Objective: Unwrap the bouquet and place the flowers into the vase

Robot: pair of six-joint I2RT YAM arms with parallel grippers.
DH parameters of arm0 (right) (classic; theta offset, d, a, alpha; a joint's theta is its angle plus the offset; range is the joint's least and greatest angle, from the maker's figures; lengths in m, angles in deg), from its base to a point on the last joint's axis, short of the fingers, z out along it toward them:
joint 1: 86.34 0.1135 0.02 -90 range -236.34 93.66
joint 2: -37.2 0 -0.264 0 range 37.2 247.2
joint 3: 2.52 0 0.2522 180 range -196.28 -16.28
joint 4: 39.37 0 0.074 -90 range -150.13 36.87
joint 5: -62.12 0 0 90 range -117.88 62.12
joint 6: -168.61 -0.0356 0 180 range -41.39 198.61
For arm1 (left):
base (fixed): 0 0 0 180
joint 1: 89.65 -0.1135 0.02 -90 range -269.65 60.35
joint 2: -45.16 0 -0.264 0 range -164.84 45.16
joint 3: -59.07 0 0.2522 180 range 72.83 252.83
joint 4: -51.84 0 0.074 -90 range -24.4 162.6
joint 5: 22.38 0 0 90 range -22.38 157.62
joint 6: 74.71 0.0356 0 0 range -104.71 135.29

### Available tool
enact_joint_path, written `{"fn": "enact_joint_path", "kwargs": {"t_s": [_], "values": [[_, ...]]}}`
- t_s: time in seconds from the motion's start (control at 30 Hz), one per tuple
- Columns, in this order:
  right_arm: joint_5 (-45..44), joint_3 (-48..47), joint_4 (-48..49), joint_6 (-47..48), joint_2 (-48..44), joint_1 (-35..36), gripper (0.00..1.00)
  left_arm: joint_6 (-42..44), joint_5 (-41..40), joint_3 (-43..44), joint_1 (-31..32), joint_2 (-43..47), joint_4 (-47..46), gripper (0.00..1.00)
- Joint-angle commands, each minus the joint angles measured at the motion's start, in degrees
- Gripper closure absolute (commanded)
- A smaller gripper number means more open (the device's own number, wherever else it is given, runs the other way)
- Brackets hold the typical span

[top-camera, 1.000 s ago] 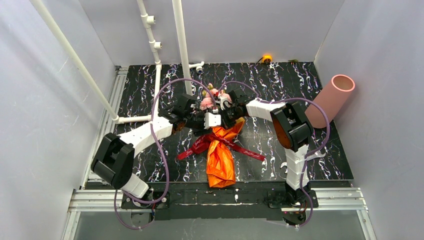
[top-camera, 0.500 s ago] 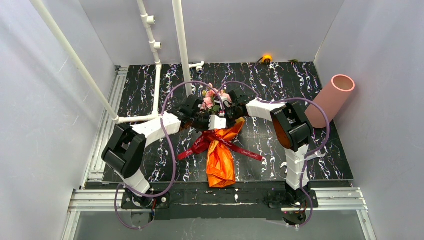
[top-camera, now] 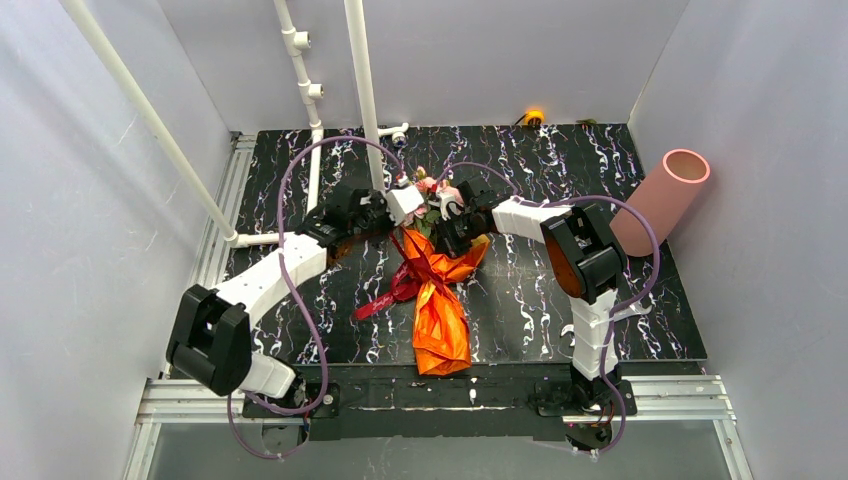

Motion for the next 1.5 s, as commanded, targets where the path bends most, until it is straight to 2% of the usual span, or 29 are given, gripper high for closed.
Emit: {"fn": "enact_joint_path", "kwargs": {"t_s": [0.0, 0.1, 0.13, 0.2, 0.23, 0.3, 0.53, 0.73, 0.83, 0.93, 1.1, 1.17, 1.2, 1.23, 1.27, 1.3, 1.37, 1.43, 1.47], "values": [[-17.09, 4.29, -5.39, 5.96, 4.57, -1.52, 0.99, -11.56, -6.73, -2.88, -2.10, 4.51, 2.28, 1.00], [-16.90, 4.25, -5.41, 5.91, 4.56, -1.51, 0.99, -11.90, -3.96, -4.42, -2.47, 5.87, 4.70, 1.00], [-16.81, 4.21, -5.41, 5.87, 4.63, -1.51, 0.99, -9.85, -0.44, -4.43, -2.56, 6.07, 5.69, 0.93], [-16.49, 4.14, -5.39, 5.79, 4.64, -1.51, 0.99, -2.37, 8.62, -4.46, -2.58, 6.54, 7.48, 0.59], [-16.44, 4.12, -5.41, 5.80, 4.65, -1.51, 0.99, 2.31, 12.80, -4.48, -2.51, 6.79, 7.84, 0.49], [-16.43, 4.12, -5.50, 5.80, 4.61, -1.51, 0.99, 8.56, 17.83, -4.12, -2.49, 6.53, 7.71, 0.42], [-16.19, 4.55, -5.11, 5.54, 4.36, -1.43, 0.99, 21.26, 21.66, 3.45, -0.99, -3.09, 11.33, 0.49], [-16.12, 4.47, -5.38, 5.70, 4.31, -1.43, 0.99, 30.50, 22.18, 6.81, 0.33, -10.28, 13.91, 0.63], [-16.14, 4.71, -5.50, 5.93, 3.92, -1.43, 0.99, 33.86, 20.92, 6.29, 0.32, -11.79, 15.26, 0.67], [-15.86, 4.99, -5.50, 5.88, 3.85, -1.43, 0.99, 35.25, 19.88, 4.44, 0.16, -11.80, 15.37, 0.66], [-15.81, 4.38, -5.50, 5.71, 4.45, -1.43, 0.99, 36.23, 19.41, 1.10, 0.15, -12.98, 14.18, 0.56], [-15.57, 4.42, -5.34, 5.45, 4.74, -1.43, 0.99, 34.31, 17.71, 2.29, 0.15, -15.72, 11.81, 0.56], [-15.55, 4.47, -5.25, 5.36, 4.90, -1.43, 0.99, 32.57, 16.88, 2.88, 0.15, -16.40, 10.85, 0.62], [-15.64, 4.47, -5.24, 5.36, 4.95, -1.43, 0.99, 30.09, 15.97, 3.37, 0.15, -16.46, 10.21, 0.71], [-15.81, 4.38, -5.24, 5.50, 5.01, -1.43, 0.99, 26.04, 14.43, 4.06, 0.08, -15.75, 9.46, 0.94], [-16.14, 4.38, -5.24, 5.69, 5.00, -1.51, 0.99, 22.06, 13.24, 4.11, -0.56, -13.88, 9.18, 1.00], [-16.13, 4.38, -5.24, 5.81, 5.30, -1.92, 0.99, 10.01, 9.03, 3.03, -4.00, -6.85, 8.72, 1.00], [-16.10, 4.14, -5.26, 5.84, 5.60, -2.37, 0.99, 2.44, 5.23, -0.09, -7.94, 0.97, 8.31, 1.00], [-16.11, 4.08, -5.24, 5.87, 5.57, -2.47, 0.99, 1.34, 3.91, -0.93, -8.53, 2.45, 8.05, 1.00]]}}
